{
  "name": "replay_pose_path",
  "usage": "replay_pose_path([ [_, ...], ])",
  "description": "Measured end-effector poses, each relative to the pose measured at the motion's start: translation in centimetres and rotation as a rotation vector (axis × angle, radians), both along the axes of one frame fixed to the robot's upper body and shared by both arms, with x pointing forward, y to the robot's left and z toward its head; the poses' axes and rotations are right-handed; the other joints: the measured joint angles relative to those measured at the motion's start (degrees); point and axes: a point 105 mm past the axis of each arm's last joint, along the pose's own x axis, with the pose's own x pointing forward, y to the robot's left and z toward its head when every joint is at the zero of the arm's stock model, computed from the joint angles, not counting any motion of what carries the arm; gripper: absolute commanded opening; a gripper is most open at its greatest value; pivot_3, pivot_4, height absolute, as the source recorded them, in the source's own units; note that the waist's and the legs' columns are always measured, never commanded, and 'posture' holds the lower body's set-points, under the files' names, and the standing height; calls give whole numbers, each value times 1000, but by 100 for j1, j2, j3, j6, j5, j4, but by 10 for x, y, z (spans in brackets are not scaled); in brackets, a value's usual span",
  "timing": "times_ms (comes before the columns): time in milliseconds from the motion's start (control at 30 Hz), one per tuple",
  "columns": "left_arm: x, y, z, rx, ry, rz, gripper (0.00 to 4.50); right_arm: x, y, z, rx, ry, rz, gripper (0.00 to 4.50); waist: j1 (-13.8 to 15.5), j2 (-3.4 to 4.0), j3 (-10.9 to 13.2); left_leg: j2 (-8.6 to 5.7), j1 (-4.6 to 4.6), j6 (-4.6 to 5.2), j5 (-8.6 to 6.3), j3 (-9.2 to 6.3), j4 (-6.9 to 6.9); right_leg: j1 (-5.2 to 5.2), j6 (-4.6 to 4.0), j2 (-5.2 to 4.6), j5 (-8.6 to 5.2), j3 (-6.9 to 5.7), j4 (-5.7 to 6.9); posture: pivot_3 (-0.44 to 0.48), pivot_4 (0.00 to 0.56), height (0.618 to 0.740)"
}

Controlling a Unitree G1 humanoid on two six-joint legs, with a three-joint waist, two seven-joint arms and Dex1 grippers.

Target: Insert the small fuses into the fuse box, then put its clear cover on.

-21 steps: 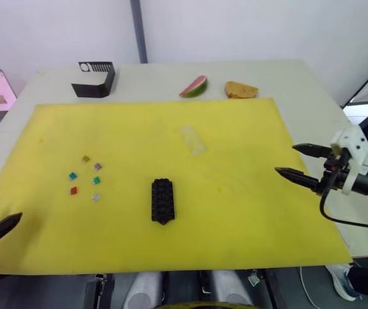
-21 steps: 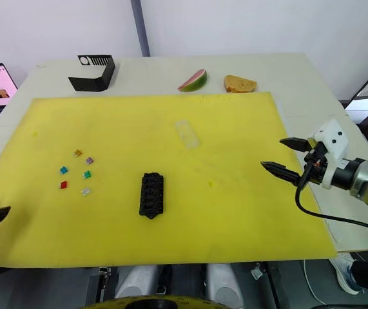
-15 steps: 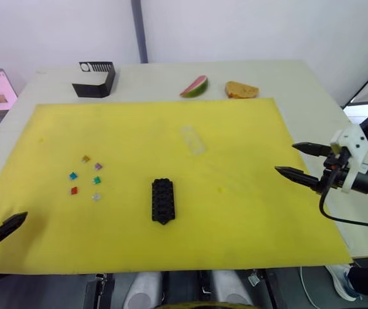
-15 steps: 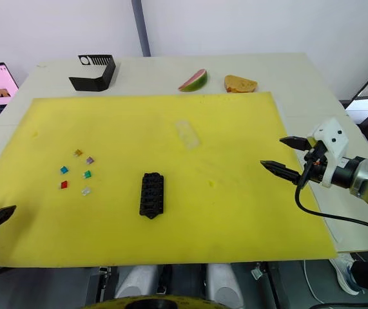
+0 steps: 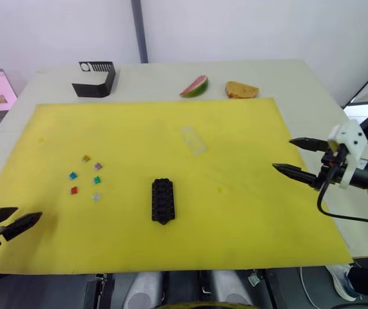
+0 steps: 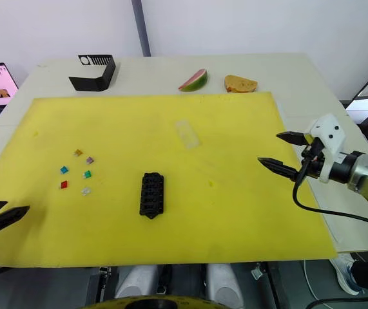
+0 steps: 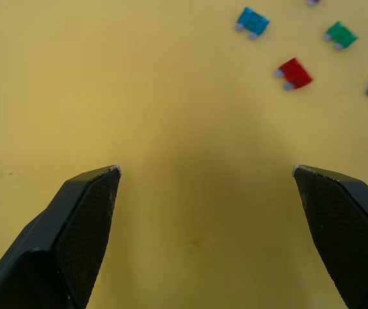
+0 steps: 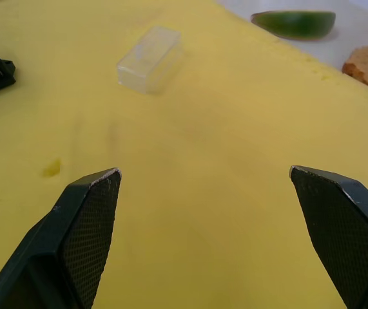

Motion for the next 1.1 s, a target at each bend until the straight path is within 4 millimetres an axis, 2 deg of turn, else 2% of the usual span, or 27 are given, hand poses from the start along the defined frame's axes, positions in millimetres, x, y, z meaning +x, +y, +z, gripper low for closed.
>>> replay_pose_path([
  [233,24,-15,10,-246,132,-56,4500,4,57,11,30,-50,203,4428,-24,-1,1,0,-3,0,0,0,-3,-7,1,2,1,-2,0,0,150,740],
  [400,38,-19,7,-454,277,-9,4500,-13,109,11,96,-13,440,4428,-35,-2,1,-1,-30,1,0,-1,1,-29,4,2,2,-3,0,0,150,740],
  [533,43,-28,11,-590,340,-14,4500,-21,135,19,137,-8,563,4428,-41,-10,-3,-1,-74,0,0,-1,15,-72,5,2,4,-4,12,0,150,740],
  [767,50,-31,14,-708,378,11,4500,-22,171,26,171,-20,687,4428,-45,-11,-4,-1,-90,-20,11,1,15,-111,1,2,4,-3,48,0,150,740],
  [900,55,-32,11,-750,368,17,4500,-19,187,21,156,-25,725,4428,-50,-12,-4,-1,-89,-20,11,1,16,-111,0,2,4,-3,50,0,150,740],
  [1100,54,-35,2,-768,368,13,4500,-15,191,9,116,-11,742,4428,-49,-13,-5,-2,-90,-20,11,2,16,-112,0,1,4,-3,49,0,150,740],
])
